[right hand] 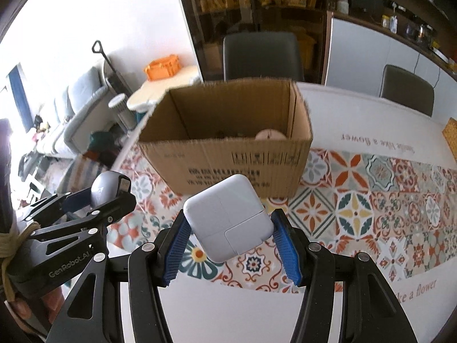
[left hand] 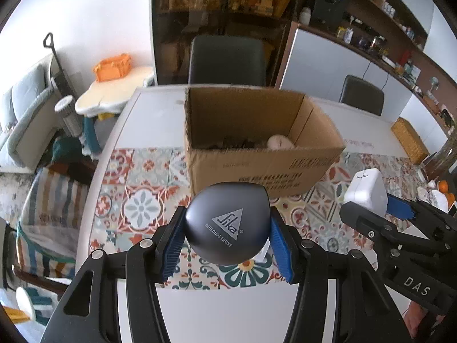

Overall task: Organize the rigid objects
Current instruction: 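Lift and carry the grey case and white adapter over the box with both tools, then open both tools to drop the grey case and white adapter into the box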

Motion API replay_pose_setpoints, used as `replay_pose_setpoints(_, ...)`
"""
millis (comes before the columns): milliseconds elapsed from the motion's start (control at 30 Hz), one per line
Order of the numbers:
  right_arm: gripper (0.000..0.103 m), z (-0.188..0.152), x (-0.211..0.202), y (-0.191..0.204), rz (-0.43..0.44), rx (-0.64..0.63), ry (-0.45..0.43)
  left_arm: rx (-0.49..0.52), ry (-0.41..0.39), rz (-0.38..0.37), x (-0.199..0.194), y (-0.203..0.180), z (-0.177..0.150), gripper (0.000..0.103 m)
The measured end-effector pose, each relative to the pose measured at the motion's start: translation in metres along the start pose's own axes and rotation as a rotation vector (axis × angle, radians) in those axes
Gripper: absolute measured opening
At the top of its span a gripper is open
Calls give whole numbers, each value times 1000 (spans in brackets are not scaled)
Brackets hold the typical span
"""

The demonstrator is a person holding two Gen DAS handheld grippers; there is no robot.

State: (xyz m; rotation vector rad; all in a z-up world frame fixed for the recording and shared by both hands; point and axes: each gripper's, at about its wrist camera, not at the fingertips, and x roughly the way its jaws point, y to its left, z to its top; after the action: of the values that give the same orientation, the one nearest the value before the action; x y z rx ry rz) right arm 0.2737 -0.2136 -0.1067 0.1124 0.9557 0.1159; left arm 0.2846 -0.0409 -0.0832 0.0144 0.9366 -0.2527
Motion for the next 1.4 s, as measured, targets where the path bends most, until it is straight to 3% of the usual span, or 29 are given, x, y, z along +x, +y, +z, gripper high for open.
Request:
replay_pose_setpoints(367,58,24,-33,3,9,1,-113,29,-107,-13,-28,-8,31,55)
replay_pose_setpoints(733,58,53,-33,1,5,-4,-164,50,-161,-8,-30,-10,62,55)
replay_pose_setpoints(1100,58,89,-20,-1,-14,-23,-172,58,-156,0,-14,-11,92,55)
replay_pose_setpoints(1400,58,113,11,-7,-29,-27,-111,43,-95,3,19,-6,109,55)
